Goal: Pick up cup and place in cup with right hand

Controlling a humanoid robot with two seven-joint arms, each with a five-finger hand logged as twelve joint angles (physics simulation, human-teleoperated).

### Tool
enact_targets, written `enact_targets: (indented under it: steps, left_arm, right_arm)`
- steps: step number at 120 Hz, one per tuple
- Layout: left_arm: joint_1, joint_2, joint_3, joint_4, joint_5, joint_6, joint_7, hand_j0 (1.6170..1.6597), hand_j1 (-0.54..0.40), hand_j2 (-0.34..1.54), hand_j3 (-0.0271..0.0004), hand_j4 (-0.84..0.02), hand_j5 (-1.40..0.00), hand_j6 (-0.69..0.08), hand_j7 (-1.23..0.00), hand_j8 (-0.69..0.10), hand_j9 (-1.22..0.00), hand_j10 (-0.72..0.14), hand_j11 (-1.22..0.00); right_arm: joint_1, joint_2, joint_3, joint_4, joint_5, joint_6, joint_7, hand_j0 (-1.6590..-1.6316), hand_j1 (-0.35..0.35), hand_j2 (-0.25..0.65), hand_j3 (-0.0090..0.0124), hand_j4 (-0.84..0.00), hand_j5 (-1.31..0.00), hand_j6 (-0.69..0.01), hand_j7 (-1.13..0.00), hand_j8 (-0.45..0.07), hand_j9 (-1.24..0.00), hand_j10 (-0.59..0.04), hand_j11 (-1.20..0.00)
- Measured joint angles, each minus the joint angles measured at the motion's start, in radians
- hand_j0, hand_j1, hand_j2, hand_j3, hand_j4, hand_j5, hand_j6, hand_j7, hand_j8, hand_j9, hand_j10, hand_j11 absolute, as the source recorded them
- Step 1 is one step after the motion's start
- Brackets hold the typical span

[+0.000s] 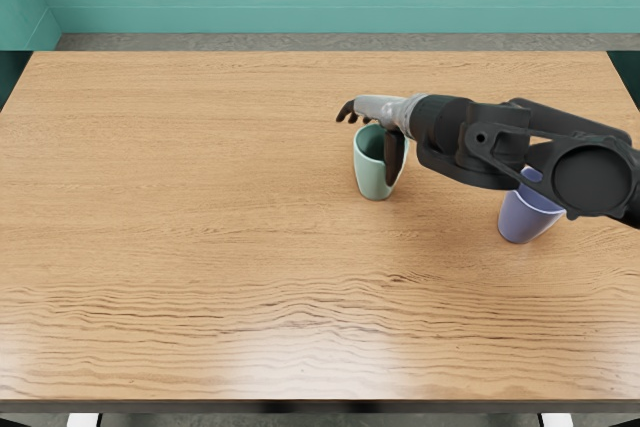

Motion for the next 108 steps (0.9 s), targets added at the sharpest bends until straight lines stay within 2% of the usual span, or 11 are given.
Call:
enact_targets:
  steps: [14, 38, 57, 83, 95, 96, 100, 101, 108]
  left_arm:
    - [0.000, 0.000, 0.000, 0.000, 0.000, 0.000, 0.000, 1.6581, 0.349, 0.00, 0.0000, 0.000, 0.00, 0.000, 0.00, 0.000, 0.00, 0.000, 0.00]
    - [0.000, 0.000, 0.000, 0.000, 0.000, 0.000, 0.000, 1.6581, 0.349, 0.00, 0.0000, 0.000, 0.00, 0.000, 0.00, 0.000, 0.00, 0.000, 0.00]
    - [0.000, 0.000, 0.000, 0.000, 0.000, 0.000, 0.000, 1.6581, 0.349, 0.00, 0.0000, 0.000, 0.00, 0.000, 0.00, 0.000, 0.00, 0.000, 0.00]
    - [0.000, 0.000, 0.000, 0.000, 0.000, 0.000, 0.000, 1.6581, 0.349, 0.00, 0.0000, 0.000, 0.00, 0.000, 0.00, 0.000, 0.00, 0.000, 0.00]
    - [0.000, 0.000, 0.000, 0.000, 0.000, 0.000, 0.000, 1.6581, 0.349, 0.00, 0.0000, 0.000, 0.00, 0.000, 0.00, 0.000, 0.00, 0.000, 0.00]
    - [0.000, 0.000, 0.000, 0.000, 0.000, 0.000, 0.000, 1.6581, 0.349, 0.00, 0.0000, 0.000, 0.00, 0.000, 0.00, 0.000, 0.00, 0.000, 0.00]
    - [0.000, 0.000, 0.000, 0.000, 0.000, 0.000, 0.000, 1.6581, 0.349, 0.00, 0.0000, 0.000, 0.00, 0.000, 0.00, 0.000, 0.00, 0.000, 0.00]
    - [0.000, 0.000, 0.000, 0.000, 0.000, 0.000, 0.000, 1.6581, 0.349, 0.00, 0.0000, 0.000, 0.00, 0.000, 0.00, 0.000, 0.00, 0.000, 0.00]
    - [0.000, 0.000, 0.000, 0.000, 0.000, 0.000, 0.000, 1.6581, 0.349, 0.00, 0.0000, 0.000, 0.00, 0.000, 0.00, 0.000, 0.00, 0.000, 0.00]
  right_arm:
    - [-0.005, 0.002, 0.001, 0.001, 0.000, -0.011, 0.000, -1.6581, 0.025, -0.017, 0.0000, -0.270, -0.35, -0.272, -0.35, -0.271, -0.35, -0.270, -0.35]
    - [-0.009, -0.001, 0.006, -0.001, 0.011, -0.019, 0.000, -1.6567, 0.026, -0.047, 0.0000, -0.320, -0.43, -0.327, -0.42, -0.324, -0.43, -0.323, -0.43]
    - [-0.010, -0.008, 0.013, 0.007, 0.017, -0.030, 0.000, -1.6577, 0.045, 0.018, 0.0000, -0.341, -0.45, -0.345, -0.45, -0.335, -0.45, -0.342, -0.45]
    - [-0.009, -0.041, 0.041, 0.037, 0.053, -0.031, 0.000, -1.6579, 0.049, 0.014, 0.0000, -0.350, -0.46, -0.353, -0.46, -0.337, -0.46, -0.351, -0.46]
    - [-0.008, -0.079, 0.056, 0.078, 0.071, -0.027, 0.000, -1.6579, 0.057, -0.012, 0.0000, -0.351, -0.47, -0.354, -0.46, -0.347, -0.46, -0.353, -0.46]
    - [-0.008, -0.083, 0.058, 0.083, 0.072, -0.027, 0.000, -1.6579, 0.052, 0.010, 0.0000, -0.351, -0.47, -0.355, -0.46, -0.347, -0.46, -0.353, -0.46]
    - [-0.008, -0.099, 0.064, 0.103, 0.080, -0.027, 0.000, -1.6579, 0.057, -0.002, 0.0000, -0.352, -0.47, -0.355, -0.46, -0.349, -0.46, -0.354, -0.46]
    - [-0.008, -0.103, 0.065, 0.108, 0.082, -0.027, 0.000, -1.6581, 0.056, 0.025, 0.0000, -0.353, -0.47, -0.356, -0.46, -0.350, -0.46, -0.355, -0.46]
    - [-0.007, -0.131, 0.073, 0.142, 0.092, -0.026, 0.000, -1.6581, 0.065, 0.037, 0.0000, -0.362, -0.48, -0.364, -0.47, -0.346, -0.47, -0.364, -0.47]
